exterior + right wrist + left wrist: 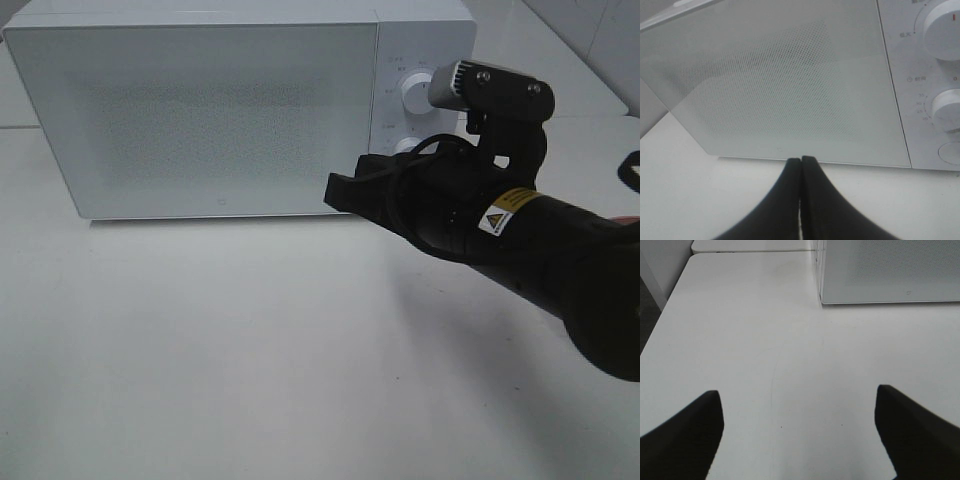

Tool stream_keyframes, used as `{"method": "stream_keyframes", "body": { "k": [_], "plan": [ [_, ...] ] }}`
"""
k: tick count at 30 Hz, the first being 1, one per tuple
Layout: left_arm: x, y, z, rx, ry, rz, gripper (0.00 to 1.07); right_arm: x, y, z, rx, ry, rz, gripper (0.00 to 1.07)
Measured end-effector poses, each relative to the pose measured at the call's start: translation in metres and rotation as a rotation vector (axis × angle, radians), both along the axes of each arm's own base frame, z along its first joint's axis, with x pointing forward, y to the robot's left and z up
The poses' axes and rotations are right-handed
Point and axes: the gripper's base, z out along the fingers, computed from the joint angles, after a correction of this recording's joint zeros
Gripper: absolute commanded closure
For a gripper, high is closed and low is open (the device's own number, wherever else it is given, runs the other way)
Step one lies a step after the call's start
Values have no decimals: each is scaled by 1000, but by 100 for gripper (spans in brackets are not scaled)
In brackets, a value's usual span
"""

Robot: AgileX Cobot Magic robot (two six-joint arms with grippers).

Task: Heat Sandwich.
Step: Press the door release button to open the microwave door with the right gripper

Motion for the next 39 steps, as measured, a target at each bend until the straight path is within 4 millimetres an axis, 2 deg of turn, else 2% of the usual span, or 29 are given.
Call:
{"method": "stream_keyframes", "body": {
  "k": [5,8,19,25,31,36,39],
  "plan": [
    [0,0,0,0,0,0,30,5,2,-14,38,23,-33,107],
    [0,0,0,0,0,0,30,7,3,-30,34,50,-51,107],
    [0,0,0,0,0,0,30,12,1,-55,90,104,-137,107],
    [0,0,0,0,0,0,30,16,-8,-67,188,187,-303,107],
    [0,0,0,0,0,0,30,25,-6,-73,312,260,-393,107],
    [0,0,0,0,0,0,30,48,-12,-65,432,270,-469,107],
    [0,0,0,0,0,0,30,54,-16,-64,463,284,-499,107]
  ]
}}
